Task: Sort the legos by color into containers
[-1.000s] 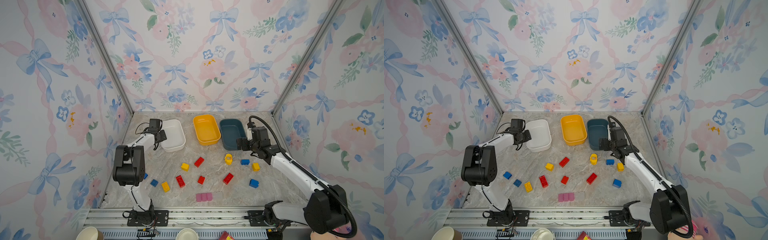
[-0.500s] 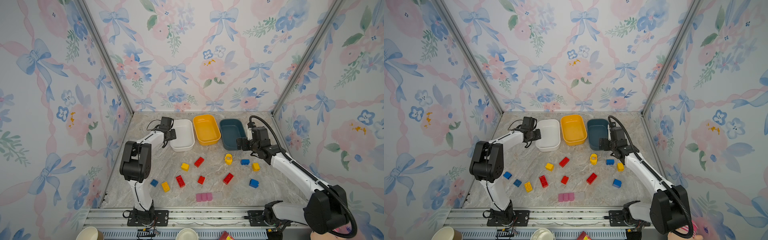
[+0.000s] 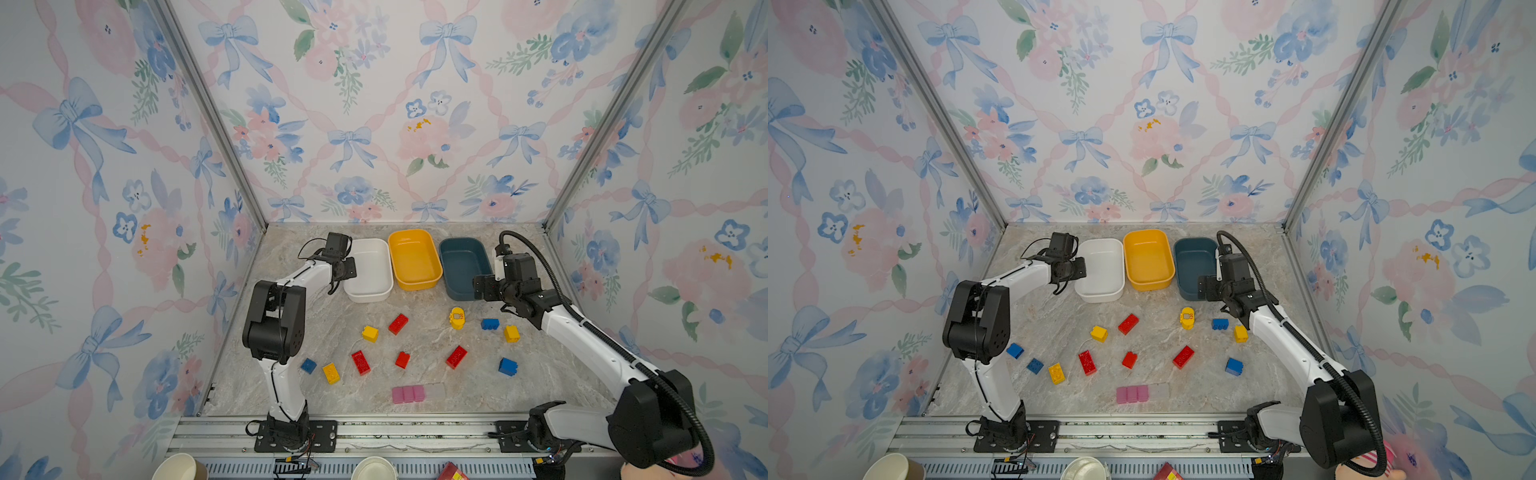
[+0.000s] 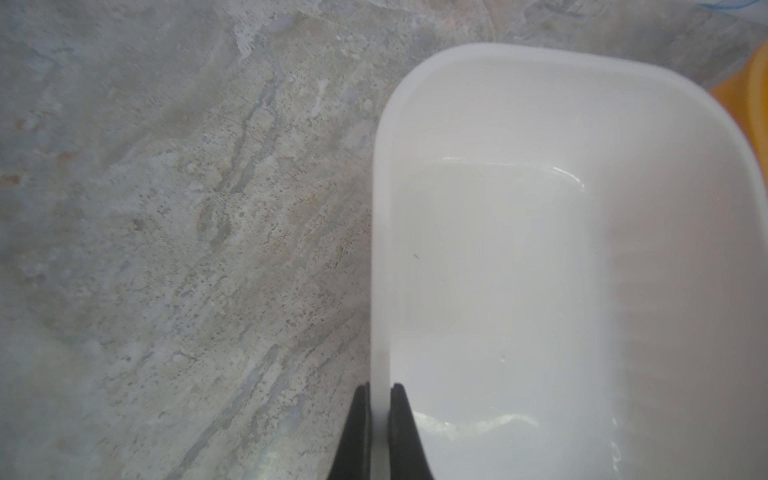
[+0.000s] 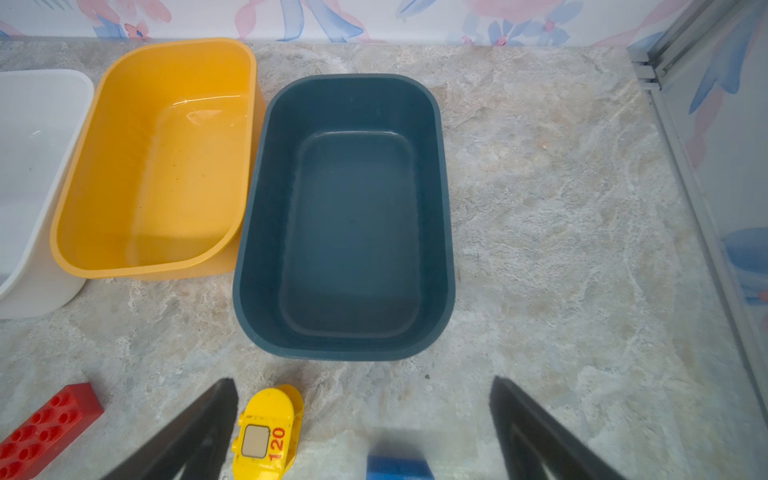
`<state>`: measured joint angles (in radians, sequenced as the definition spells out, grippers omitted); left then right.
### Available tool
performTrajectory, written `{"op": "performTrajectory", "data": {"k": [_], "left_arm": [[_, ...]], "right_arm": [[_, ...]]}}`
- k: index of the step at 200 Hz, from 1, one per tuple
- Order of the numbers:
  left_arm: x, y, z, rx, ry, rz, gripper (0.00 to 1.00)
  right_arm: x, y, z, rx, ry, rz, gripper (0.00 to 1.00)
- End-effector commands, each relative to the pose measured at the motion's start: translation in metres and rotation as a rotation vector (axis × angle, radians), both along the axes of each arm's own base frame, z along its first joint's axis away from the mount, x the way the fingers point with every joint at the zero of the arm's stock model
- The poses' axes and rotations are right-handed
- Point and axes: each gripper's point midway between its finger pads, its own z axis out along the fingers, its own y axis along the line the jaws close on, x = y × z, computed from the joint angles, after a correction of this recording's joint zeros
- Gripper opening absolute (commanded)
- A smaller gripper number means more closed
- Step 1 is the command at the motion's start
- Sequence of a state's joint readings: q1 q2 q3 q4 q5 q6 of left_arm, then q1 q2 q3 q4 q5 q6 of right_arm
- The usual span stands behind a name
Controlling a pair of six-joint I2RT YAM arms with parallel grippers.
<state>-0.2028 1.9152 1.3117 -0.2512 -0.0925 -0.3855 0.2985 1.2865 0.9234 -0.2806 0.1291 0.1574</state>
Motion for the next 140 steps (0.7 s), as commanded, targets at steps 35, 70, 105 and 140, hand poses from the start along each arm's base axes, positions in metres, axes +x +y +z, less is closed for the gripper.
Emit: {"op": "performTrajectory", "data": {"k": [35,70,105,140], "left_arm": [[0.009,0.000,-0.002,0.012,0.006,0.014,0.00],[0.015,0.000,0.002,0.014,-0.006,0.019,0.00],[0.018,-0.004,0.000,0.001,-0.005,0.013,0.00],[0.017,-0.007,-0.004,-0.006,0.006,0.007,0.00]], "right_arm": [[-0.006,0.006,0.007,0.031,-0.010,0.009,0.97],[-0.007,0.005,0.008,0.029,-0.012,0.011,0.97],[-0.006,0.006,0.005,0.030,-0.005,0.008,0.97],[-0.005,0.007,0.002,0.036,0.002,0.008,0.97]]}}
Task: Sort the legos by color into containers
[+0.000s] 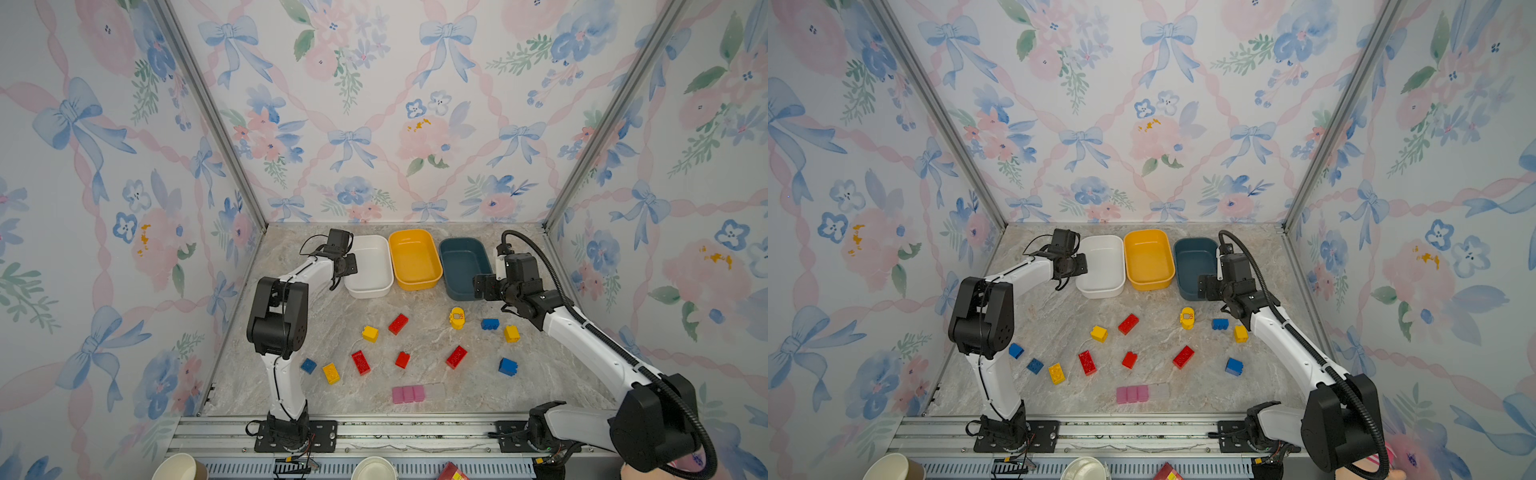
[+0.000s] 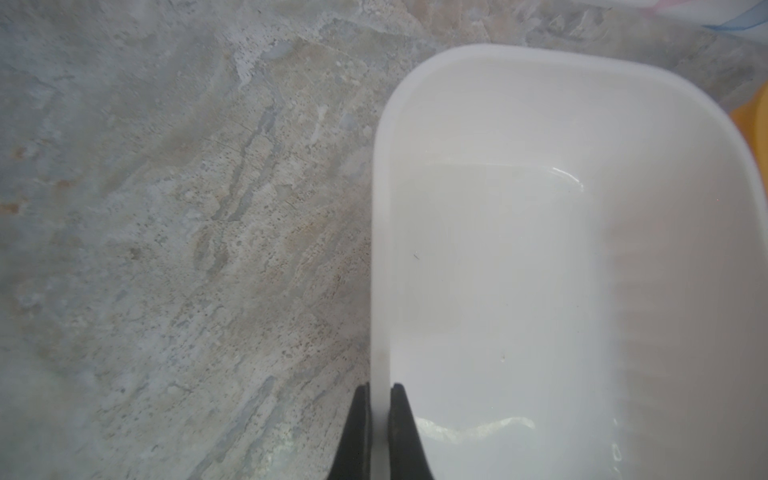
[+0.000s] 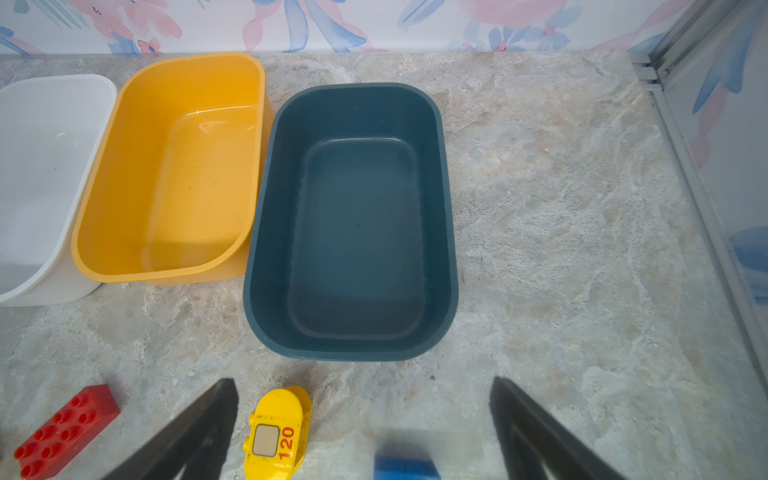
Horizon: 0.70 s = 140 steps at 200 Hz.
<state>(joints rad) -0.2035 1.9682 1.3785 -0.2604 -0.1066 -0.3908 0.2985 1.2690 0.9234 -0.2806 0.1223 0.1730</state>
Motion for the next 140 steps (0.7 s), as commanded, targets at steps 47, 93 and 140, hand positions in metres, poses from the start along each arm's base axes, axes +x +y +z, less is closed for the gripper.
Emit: {"op": "performTrajectory", "data": {"k": [47,93,140], "left_arm": [[0.007,-0.015,-0.004,-0.026,0.010,-0.027,0.00],[0.010,-0.021,-0.003,-0.030,0.005,-0.046,0.00],[0.010,-0.020,-0.001,-0.026,0.001,-0.046,0.24]], "right_arm": [[-0.002,0.007,-0.006,0.016,0.022,0.012,0.97],[0.001,0.001,-0.012,-0.004,0.044,-0.014,0.97],[0.007,-0.014,-0.010,-0.009,0.058,-0.055,0.97]]}}
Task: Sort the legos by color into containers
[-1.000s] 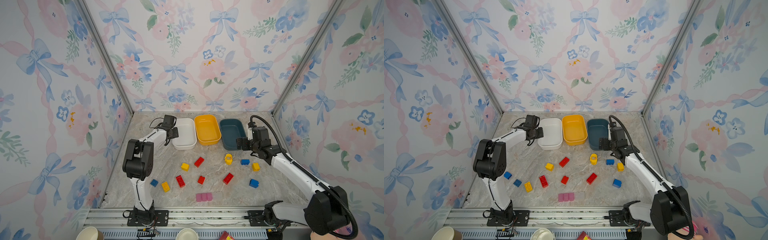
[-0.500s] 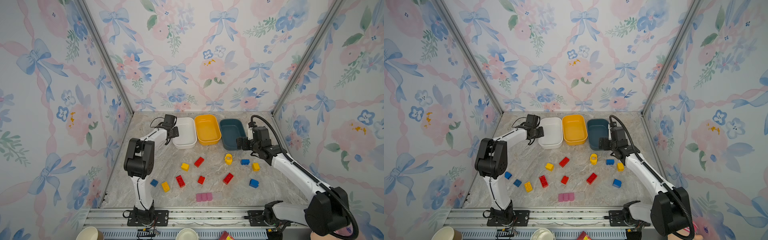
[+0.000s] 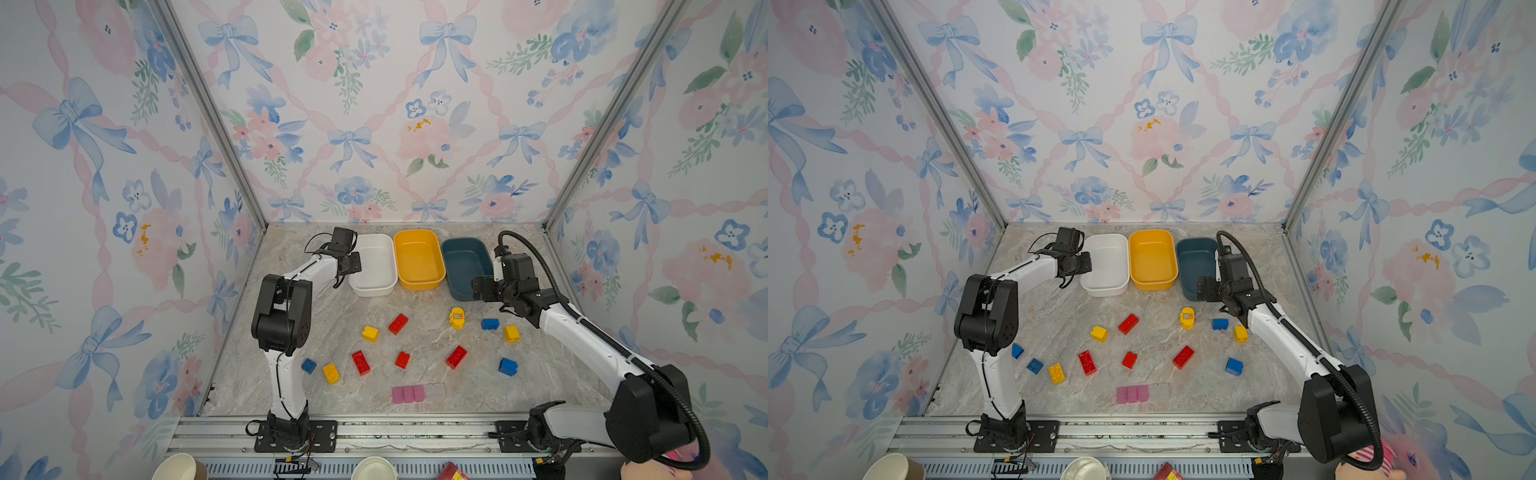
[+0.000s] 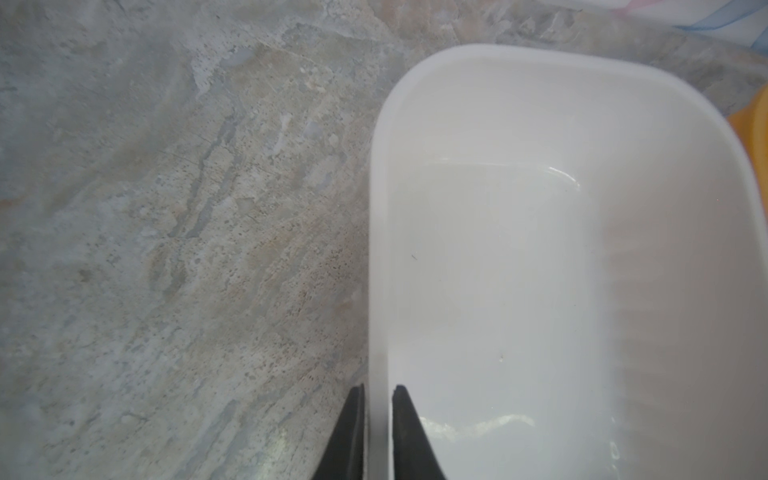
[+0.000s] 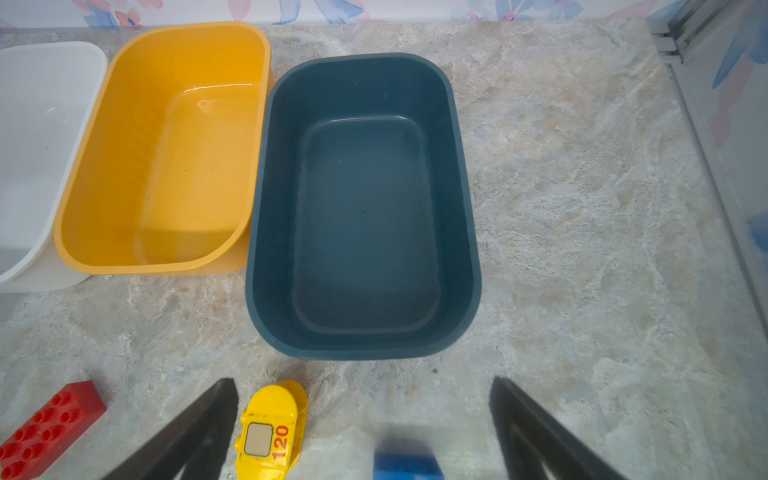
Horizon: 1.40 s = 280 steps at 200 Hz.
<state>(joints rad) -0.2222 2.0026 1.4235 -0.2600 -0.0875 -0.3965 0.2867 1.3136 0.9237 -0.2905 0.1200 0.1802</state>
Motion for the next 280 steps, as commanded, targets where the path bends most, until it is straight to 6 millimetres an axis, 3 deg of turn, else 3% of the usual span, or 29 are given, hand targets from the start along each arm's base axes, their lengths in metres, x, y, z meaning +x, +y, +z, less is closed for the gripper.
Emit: {"op": "performTrajectory", "data": {"k": [1,54,78,117,137,142,204,247,280], "left_arm": [[0.001,-0.005,-0.001,-0.005,0.008,-0.021,0.24],[0.006,-0.007,0.024,-0.020,-0.045,-0.023,0.40],[0.006,-0.005,0.039,-0.022,-0.074,-0.020,0.52],[0.003,0.000,0.070,-0.024,-0.154,-0.003,0.74],[-0.001,0.001,0.085,-0.030,-0.194,-0.002,0.81],[-0.003,0.001,0.087,-0.033,-0.200,-0.004,0.82],[-0.029,-0.001,0.106,-0.148,-0.311,-0.010,0.90],[-0.047,0.004,0.104,-0.197,-0.339,-0.001,0.93],[-0.052,0.008,0.101,-0.206,-0.339,0.003,0.94]], "right_arm": [[0.005,-0.011,0.008,-0.001,0.005,-0.041,0.97],[0.021,-0.053,0.001,0.007,0.056,-0.133,0.97],[0.033,-0.070,-0.008,0.031,0.106,-0.160,0.97],[0.053,-0.083,-0.031,0.061,0.188,-0.179,0.97],[0.060,-0.084,-0.038,0.067,0.204,-0.184,1.00],[0.062,-0.084,-0.049,0.068,0.229,-0.186,0.99],[0.081,-0.078,-0.080,0.103,0.288,-0.186,0.70],[0.091,-0.077,-0.085,0.105,0.293,-0.185,0.37],[0.095,-0.073,-0.085,0.103,0.293,-0.175,0.33]]}}
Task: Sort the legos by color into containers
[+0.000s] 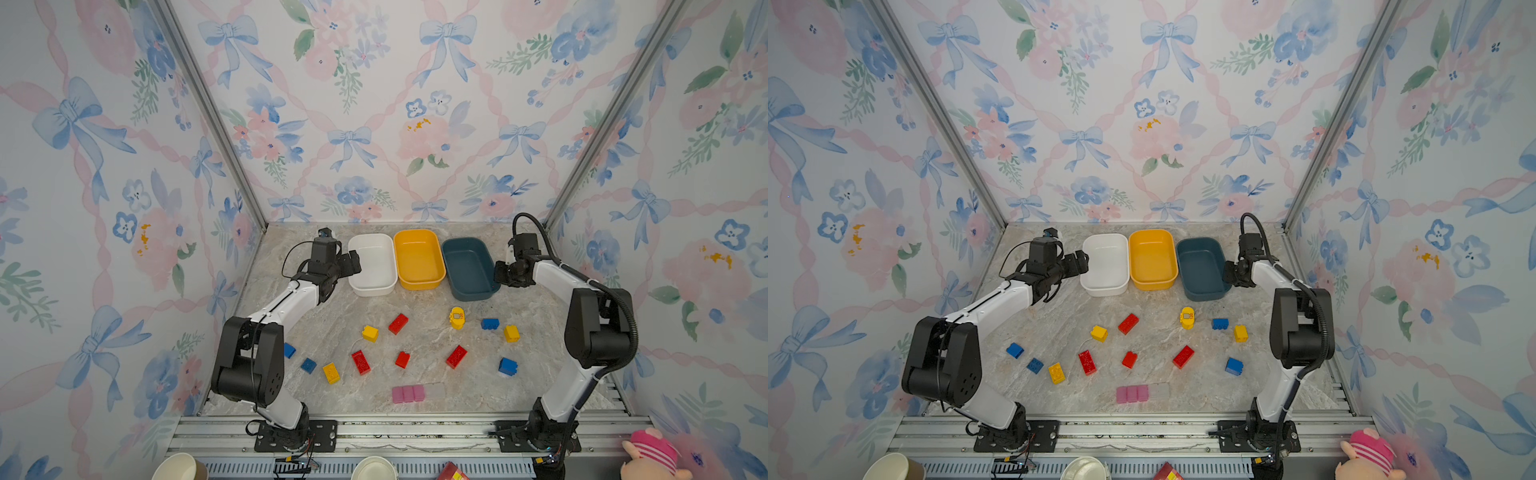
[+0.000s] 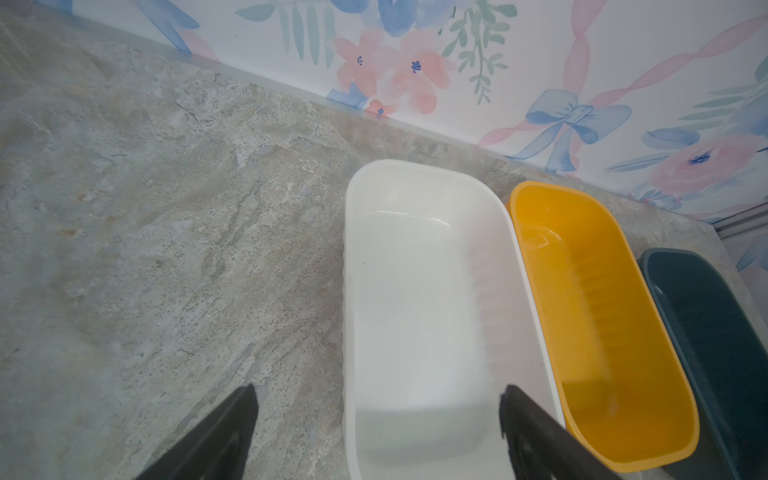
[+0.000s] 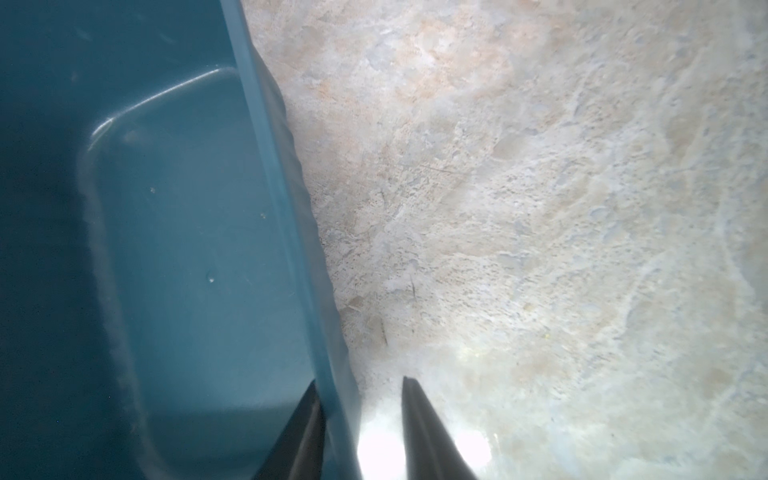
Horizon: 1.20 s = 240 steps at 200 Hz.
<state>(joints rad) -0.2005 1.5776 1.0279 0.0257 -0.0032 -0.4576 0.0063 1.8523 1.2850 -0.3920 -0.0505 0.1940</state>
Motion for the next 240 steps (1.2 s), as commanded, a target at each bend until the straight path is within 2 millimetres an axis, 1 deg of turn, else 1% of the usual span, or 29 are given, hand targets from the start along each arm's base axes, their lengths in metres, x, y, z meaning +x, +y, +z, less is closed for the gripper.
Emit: {"op": "performTrajectory", "data": {"k": [1,16,20,31,35,63,69,79,105,128,188,240], "left_arm": [[0.001,0.001,0.015,-0.039,-0.051,0.000,0.94],[0.000,0.001,0.015,-0.041,-0.050,-0.001,0.94],[0.000,0.001,0.015,-0.042,-0.051,-0.002,0.94],[0.000,0.001,0.015,-0.041,-0.050,-0.003,0.94],[0.000,0.001,0.014,-0.042,-0.048,-0.004,0.94],[0.001,0.001,0.014,-0.044,-0.049,-0.006,0.95],[0.001,0.001,0.013,-0.043,-0.048,-0.005,0.95],[0.001,0.002,0.013,-0.044,-0.048,-0.004,0.95],[0.001,0.002,0.014,-0.044,-0.051,-0.005,0.95],[0.001,0.002,0.013,-0.044,-0.049,-0.008,0.96],[0.001,0.000,0.013,-0.041,-0.052,-0.031,0.96],[0.002,-0.003,0.014,-0.042,-0.056,-0.050,0.97]], "right_arm": [[0.008,0.003,0.002,0.002,-0.002,0.008,0.33],[0.008,0.005,0.000,-0.003,0.006,0.015,0.32],[0.009,0.005,-0.001,-0.004,0.007,0.016,0.29],[0.008,0.006,-0.004,-0.002,0.013,0.017,0.26],[0.009,0.007,-0.003,-0.002,0.012,0.018,0.23],[0.009,0.008,-0.008,-0.007,0.017,0.021,0.13],[0.008,0.008,-0.008,-0.011,0.017,0.020,0.09],[0.009,0.007,-0.007,-0.015,0.014,0.020,0.07],[0.011,0.007,-0.005,-0.020,0.006,0.028,0.06],[0.016,0.012,-0.004,-0.022,0.003,0.069,0.05],[0.026,0.018,-0.011,-0.040,0.042,0.164,0.03],[0.028,0.026,-0.016,-0.025,0.058,0.225,0.04]]}}
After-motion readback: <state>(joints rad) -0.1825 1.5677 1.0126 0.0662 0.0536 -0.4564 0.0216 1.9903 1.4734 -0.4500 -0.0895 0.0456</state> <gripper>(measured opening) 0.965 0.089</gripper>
